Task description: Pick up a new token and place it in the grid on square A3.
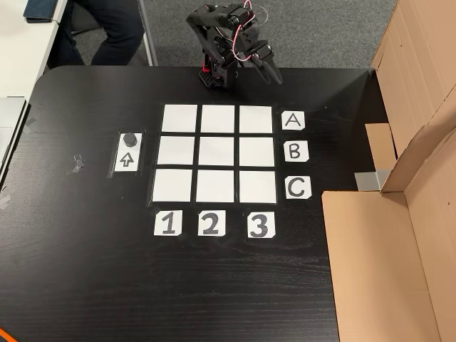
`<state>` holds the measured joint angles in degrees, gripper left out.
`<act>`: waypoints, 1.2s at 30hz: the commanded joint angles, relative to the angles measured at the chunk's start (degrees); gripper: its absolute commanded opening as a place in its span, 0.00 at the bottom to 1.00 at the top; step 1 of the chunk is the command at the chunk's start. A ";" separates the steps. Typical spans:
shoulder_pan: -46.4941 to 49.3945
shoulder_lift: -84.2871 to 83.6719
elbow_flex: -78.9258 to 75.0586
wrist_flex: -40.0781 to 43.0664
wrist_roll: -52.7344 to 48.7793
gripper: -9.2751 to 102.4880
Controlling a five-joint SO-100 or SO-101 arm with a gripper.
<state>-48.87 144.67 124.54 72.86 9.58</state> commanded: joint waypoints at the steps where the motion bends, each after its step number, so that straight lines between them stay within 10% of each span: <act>1: 7.73 -5.27 -6.06 -0.79 0.35 0.36; 36: 67.41 -29.53 -27.16 -1.85 1.76 0.37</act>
<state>15.12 116.19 100.02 71.63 10.81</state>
